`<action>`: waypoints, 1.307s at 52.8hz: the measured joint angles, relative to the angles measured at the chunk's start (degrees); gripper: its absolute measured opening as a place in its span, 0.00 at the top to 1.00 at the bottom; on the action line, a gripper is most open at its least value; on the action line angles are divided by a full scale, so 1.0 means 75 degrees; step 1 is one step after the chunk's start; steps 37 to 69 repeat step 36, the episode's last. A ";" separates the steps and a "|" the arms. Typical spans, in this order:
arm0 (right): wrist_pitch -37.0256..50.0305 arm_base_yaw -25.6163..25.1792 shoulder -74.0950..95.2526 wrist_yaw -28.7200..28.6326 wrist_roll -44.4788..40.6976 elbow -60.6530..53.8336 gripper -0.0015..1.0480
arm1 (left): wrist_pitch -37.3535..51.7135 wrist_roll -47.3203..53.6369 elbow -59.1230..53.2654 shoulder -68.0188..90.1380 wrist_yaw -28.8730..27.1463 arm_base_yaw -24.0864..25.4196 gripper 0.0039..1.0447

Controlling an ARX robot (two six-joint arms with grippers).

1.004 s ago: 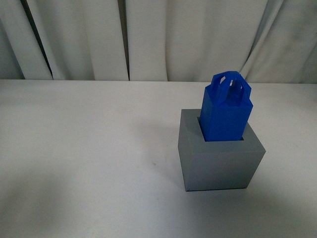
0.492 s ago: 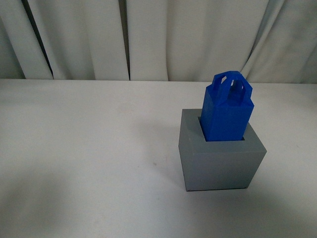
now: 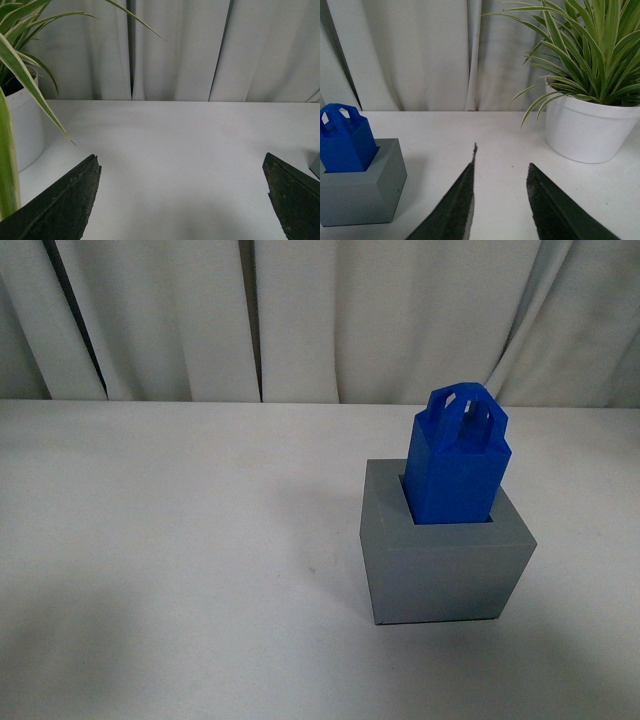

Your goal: Insert blue part into gray base

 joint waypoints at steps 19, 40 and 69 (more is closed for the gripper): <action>0.0000 0.0000 0.0000 0.0000 0.0012 0.0000 0.08 | 0.0000 -0.0003 0.0000 0.0000 0.0000 0.0000 0.06; 0.0000 0.0000 0.0000 -0.0003 0.0012 0.0000 0.07 | 0.0000 -0.0003 0.0000 0.0000 0.0000 0.0000 0.06; 0.0000 0.0000 0.0000 -0.0003 0.0012 0.0000 0.07 | 0.0000 -0.0003 0.0000 0.0000 0.0000 0.0000 0.06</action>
